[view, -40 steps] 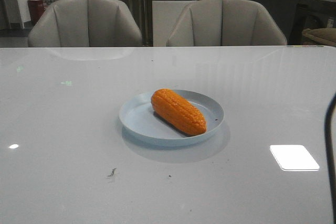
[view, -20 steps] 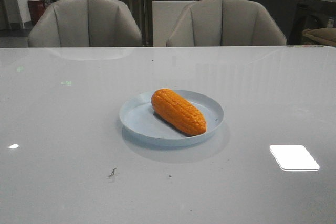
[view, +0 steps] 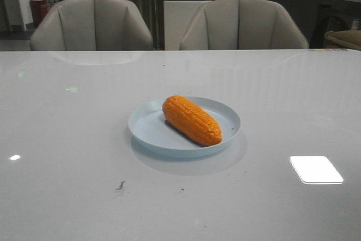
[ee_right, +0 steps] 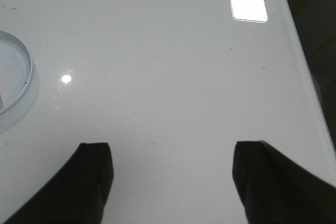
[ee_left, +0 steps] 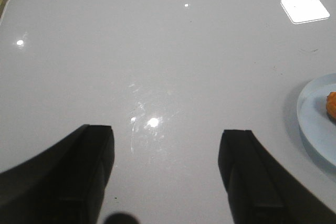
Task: Place corn on plate with both arms
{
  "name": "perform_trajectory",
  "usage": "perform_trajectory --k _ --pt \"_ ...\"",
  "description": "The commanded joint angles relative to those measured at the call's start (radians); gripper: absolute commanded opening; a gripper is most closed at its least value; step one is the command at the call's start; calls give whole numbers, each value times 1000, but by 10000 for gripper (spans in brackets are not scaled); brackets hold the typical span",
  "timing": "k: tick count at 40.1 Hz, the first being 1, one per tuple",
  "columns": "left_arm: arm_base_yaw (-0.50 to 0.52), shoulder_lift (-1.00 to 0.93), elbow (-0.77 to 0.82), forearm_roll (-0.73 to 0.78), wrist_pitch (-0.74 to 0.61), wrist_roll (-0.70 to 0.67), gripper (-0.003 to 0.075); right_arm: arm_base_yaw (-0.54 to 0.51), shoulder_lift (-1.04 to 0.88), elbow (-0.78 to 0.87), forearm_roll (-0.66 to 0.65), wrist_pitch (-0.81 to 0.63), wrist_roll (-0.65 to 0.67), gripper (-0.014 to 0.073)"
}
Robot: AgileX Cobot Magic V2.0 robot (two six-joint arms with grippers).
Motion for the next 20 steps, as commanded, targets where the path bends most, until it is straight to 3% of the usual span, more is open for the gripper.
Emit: perform_trajectory --k 1,9,20 --pt "1 -11 -27 -11 -71 -11 423 -7 -3 -27 -13 -62 -12 581" --pt "1 -11 -27 -22 -71 -11 259 -7 -3 -27 -13 -62 -12 581" --pt "1 -11 -27 -22 -71 -11 122 -7 -3 -27 -13 -62 -12 581"
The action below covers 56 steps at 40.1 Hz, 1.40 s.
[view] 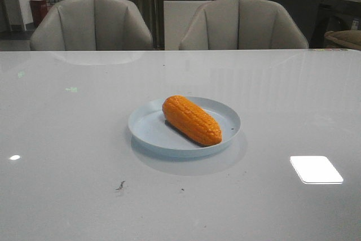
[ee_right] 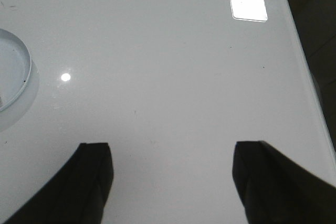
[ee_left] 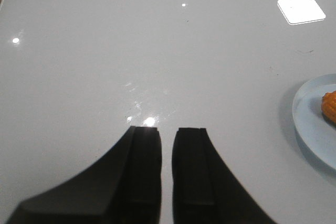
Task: Place corn on plate with both arms
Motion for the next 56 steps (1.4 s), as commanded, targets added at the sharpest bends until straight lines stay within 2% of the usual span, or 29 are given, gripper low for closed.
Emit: perform_trajectory --k 1,6,15,19,22,28,32,46,56 --pt "1 -11 -27 -6 -71 -11 114 -7 -3 -28 -13 -62 -8 581" --pt "1 -11 -27 -6 -71 -11 89 -7 -3 -28 -13 -62 -8 581" --pt "1 -11 -27 -8 -73 -11 90 -7 -3 -28 -13 -62 -8 581" --pt "1 -29 4 -31 -124 -11 90 -7 -3 -28 -13 -62 -8 581" --pt "1 -80 72 -56 -252 -11 90 -7 -3 -28 -13 -62 -8 581" --pt "1 -233 282 -70 -625 -11 90 -7 -3 -28 -13 -62 -8 581" --pt "3 -361 425 -64 -750 -11 90 -7 -3 -28 -13 -62 -8 581" --pt "37 -801 777 -17 -760 -11 90 -7 -3 -28 -13 -62 -8 581" --pt "42 -1007 955 -17 -761 -11 90 -7 -3 -28 -13 -62 -8 581"
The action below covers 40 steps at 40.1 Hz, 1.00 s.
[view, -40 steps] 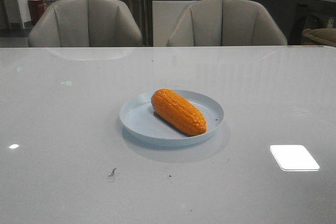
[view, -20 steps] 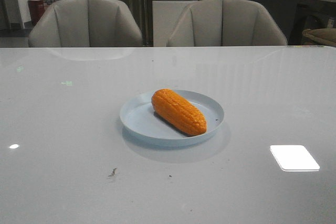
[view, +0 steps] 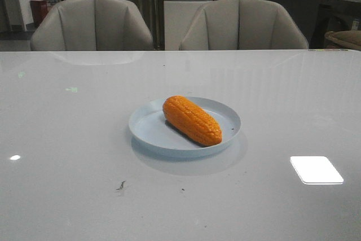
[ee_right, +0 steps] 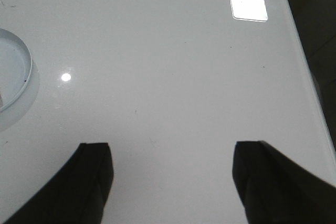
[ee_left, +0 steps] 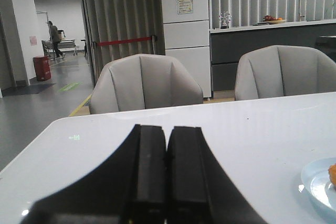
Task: Place corn on plate with both arms
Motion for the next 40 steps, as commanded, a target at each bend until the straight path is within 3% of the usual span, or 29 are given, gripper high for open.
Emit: perform_trajectory --k 1,7,40 --pt "8 -25 19 0 -111 -11 90 -7 -3 -28 -13 -65 -10 581" --pt "22 -22 24 -7 -31 -11 90 -7 -2 -28 -13 -64 -10 581" --pt "22 -22 24 -7 -30 -11 90 -8 -2 -28 -42 -65 -10 581"
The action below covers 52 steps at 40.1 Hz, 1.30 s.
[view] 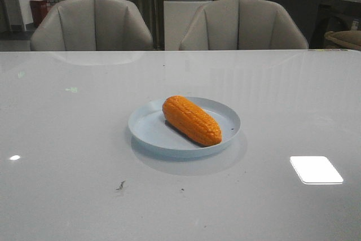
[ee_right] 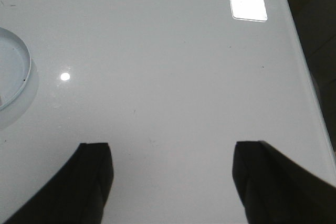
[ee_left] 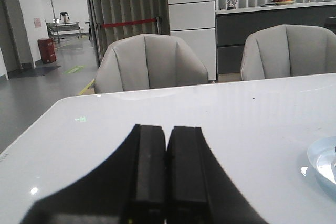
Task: Place corn on plate with both arms
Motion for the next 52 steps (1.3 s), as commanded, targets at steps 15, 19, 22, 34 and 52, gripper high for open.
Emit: perform_trajectory --k 15,19,22,34,52 --pt "-1 -16 2 -7 -72 -11 90 -9 -198 240 89 -462 -5 190" --pt "-1 -16 2 -7 -72 -11 90 -9 -292 377 122 -653 -5 9" --pt "-1 -16 2 -7 -72 -11 90 -11 -353 472 131 -755 -5 36" --pt "-1 -16 2 -7 -72 -11 90 -11 -577 820 138 -935 -5 34" --pt "-1 -16 2 -7 -72 -11 90 -12 -749 1004 200 -928 -5 34"
